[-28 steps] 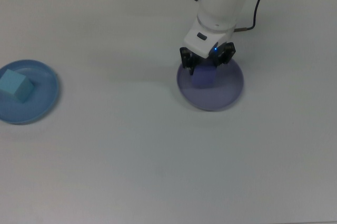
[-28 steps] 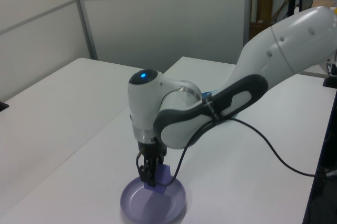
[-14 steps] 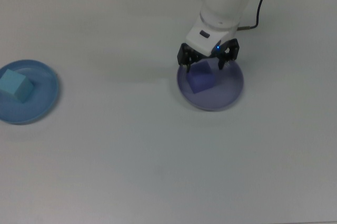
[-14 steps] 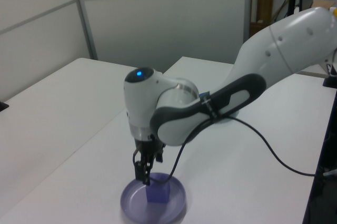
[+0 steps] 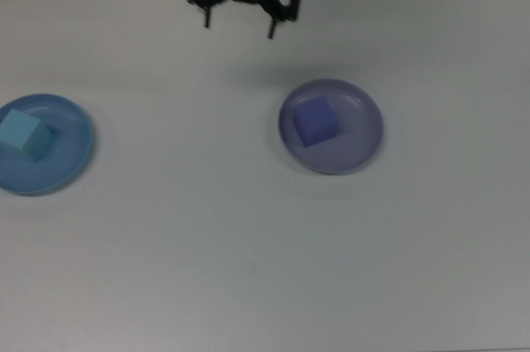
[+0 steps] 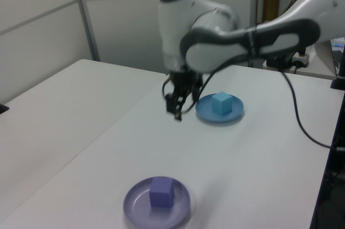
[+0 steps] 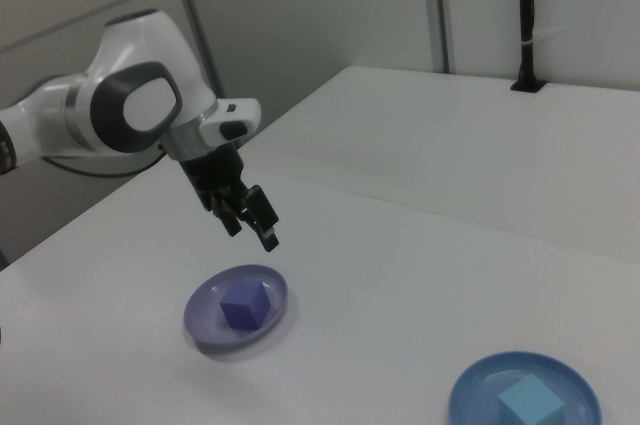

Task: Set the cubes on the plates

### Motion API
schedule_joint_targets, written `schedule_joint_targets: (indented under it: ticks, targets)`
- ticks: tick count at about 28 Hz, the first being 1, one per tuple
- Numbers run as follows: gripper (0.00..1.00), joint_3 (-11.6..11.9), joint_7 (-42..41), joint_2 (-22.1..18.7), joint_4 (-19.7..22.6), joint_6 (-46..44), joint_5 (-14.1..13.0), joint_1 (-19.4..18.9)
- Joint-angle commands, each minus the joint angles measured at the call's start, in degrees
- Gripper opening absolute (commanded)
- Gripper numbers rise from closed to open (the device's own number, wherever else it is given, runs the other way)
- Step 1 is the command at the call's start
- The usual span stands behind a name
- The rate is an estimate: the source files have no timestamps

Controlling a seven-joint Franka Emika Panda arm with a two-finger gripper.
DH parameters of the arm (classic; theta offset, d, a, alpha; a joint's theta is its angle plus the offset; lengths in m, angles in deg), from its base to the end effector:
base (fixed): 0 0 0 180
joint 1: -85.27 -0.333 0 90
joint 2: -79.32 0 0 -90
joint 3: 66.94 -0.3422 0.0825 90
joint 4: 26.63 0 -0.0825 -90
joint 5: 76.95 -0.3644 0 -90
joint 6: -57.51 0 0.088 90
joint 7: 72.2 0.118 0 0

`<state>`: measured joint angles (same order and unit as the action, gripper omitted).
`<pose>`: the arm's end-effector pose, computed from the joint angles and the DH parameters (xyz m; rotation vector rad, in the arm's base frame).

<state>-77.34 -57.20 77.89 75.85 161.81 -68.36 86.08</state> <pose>0.5368 0.0777 0.5763 3.0020 -0.0921 0.1309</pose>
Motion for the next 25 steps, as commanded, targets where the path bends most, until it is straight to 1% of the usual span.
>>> schedule_joint_targets:
  ticks: [1, 3, 8, 10, 11, 12, 15, 17, 25]
  targets:
    - [1.00, 4.5, -2.1, -0.5, -3.4, -4.3, -2.0, 0.2]
    - [1.00, 5.4, -2.9, -0.4, -3.7, -4.3, -2.2, 0.5]
    - [1.00, 5.3, -2.5, 0.1, -3.7, -4.3, -2.7, 0.4]
    - [1.00, 5.6, -2.9, 0.3, -3.7, -4.3, -4.8, 0.6]
    - [1.00, 5.7, -3.5, 0.2, -3.8, -4.2, -7.3, 0.9]
    - [1.00, 6.0, -3.8, 0.2, -3.8, -4.2, -8.5, 1.4]
    - [1.00, 6.1, -6.2, 0.3, -3.7, -4.2, -10.3, 1.7]
    - [1.00, 6.1, -7.4, 0.5, -3.7, -4.3, -10.9, 1.7]
    - [1.00, 6.1, -7.7, 0.8, -3.7, -4.3, -10.9, 1.8]
